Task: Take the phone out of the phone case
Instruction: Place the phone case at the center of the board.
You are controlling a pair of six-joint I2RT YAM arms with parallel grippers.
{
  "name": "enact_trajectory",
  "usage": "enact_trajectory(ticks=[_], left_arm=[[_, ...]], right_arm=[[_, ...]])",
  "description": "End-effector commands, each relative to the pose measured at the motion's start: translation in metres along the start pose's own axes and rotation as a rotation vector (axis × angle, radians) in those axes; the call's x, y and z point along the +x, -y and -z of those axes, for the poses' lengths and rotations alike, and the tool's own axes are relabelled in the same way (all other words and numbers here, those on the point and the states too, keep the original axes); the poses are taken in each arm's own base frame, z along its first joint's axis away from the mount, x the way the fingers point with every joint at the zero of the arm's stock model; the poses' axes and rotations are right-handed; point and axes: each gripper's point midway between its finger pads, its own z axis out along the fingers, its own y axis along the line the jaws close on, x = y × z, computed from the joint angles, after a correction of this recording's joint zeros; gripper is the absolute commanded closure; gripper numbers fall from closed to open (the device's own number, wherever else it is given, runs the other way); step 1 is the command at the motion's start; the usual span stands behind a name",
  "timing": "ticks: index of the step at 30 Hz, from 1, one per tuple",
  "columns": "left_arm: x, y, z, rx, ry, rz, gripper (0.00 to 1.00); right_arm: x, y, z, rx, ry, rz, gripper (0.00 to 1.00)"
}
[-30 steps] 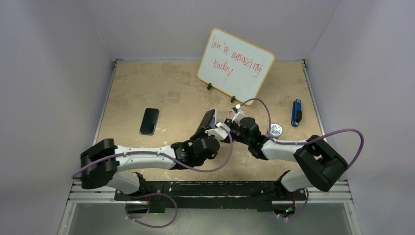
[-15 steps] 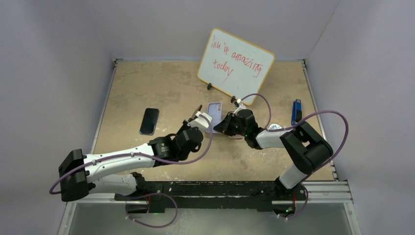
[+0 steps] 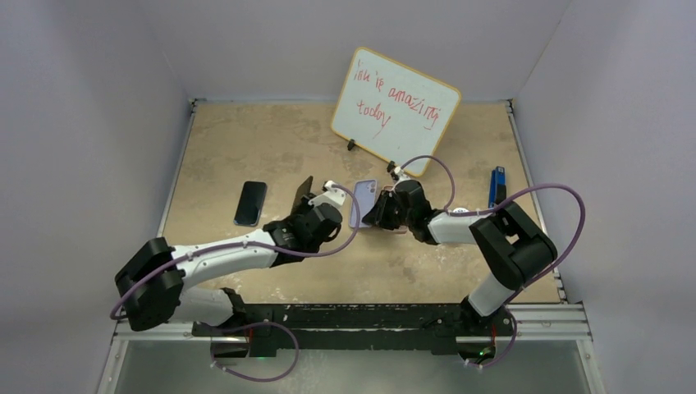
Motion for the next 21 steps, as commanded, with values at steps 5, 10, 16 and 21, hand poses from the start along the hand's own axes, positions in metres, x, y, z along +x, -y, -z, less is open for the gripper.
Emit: enact_trajectory(ticks=[5,10,16,21], left_arm=[[0.010,-0.017,-0.028,-0.108,-0.065,-0.071,1.00],[0.028,-0.017,-0.040,-0.122,-0.124,-0.107,1.00],[0.045,-0.017,-0.046,-0.146,-0.207,-0.156,1.00],[0.057,-0.017,-0.047,-0.182,-0.253,-0.175,0.95]], right_arm=[[0.002,0.007,0.011,0.060,-0.042,0.055,0.65],[-0.007,0.003,0.020,0.075,-0.017,0.089,0.57],[-0.019,-0.014,0.031,0.030,0.023,0.122,0.50],[-0.019,-0.026,0.047,-0.037,0.049,0.143,0.43]])
